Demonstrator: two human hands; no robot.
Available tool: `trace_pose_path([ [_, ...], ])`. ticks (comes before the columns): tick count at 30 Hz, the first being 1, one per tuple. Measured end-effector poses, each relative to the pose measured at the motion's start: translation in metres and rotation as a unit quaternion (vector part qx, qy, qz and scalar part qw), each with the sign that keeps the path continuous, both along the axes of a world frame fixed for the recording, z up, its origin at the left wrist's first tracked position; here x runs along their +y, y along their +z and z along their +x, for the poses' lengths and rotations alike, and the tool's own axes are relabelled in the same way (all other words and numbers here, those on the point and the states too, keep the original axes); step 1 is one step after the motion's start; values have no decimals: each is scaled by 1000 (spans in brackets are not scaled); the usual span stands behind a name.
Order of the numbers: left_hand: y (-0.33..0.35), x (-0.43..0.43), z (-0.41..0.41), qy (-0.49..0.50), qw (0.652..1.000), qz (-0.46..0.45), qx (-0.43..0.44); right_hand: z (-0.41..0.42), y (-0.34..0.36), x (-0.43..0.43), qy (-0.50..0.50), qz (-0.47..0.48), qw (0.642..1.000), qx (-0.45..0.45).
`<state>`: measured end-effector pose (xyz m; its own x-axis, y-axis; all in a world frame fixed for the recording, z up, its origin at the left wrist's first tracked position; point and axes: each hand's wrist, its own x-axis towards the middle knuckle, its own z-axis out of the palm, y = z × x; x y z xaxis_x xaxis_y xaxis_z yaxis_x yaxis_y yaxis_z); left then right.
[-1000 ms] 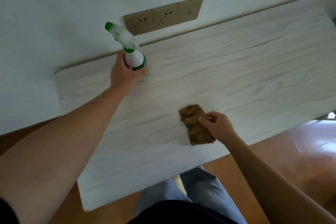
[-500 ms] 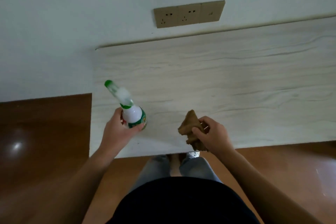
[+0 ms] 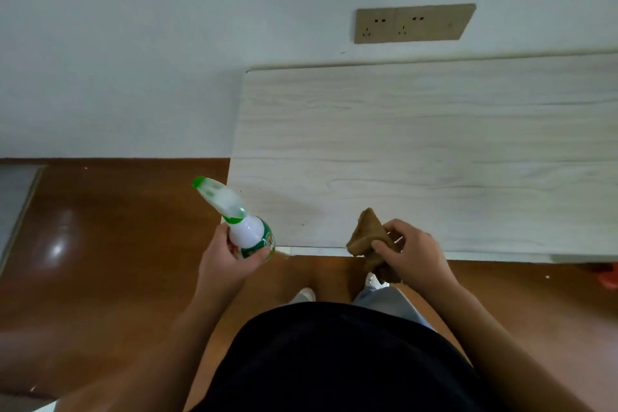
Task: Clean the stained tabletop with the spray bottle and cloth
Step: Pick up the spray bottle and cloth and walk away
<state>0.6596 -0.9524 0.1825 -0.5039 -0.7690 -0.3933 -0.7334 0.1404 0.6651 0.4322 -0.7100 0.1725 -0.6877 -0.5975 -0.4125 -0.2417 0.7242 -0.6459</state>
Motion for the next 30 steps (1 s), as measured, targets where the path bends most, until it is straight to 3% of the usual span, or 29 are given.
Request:
trace_pose_path([
  [7,-8,-17,15,-136,989,49,11,98,12,52,-232,15,972,14],
  [12,-11,-1,1,-253,966,56,-1,182,15,109,-409,33,912,-5],
  [18,5,79,-32,-413,907,74,34,281,9,191,-561,45,826,15],
  [24,8,175,-41,-507,857,85,40,349,7,263,-646,17,763,10],
  [30,9,244,-41,-541,837,73,27,364,6,327,-659,-3,752,2],
])
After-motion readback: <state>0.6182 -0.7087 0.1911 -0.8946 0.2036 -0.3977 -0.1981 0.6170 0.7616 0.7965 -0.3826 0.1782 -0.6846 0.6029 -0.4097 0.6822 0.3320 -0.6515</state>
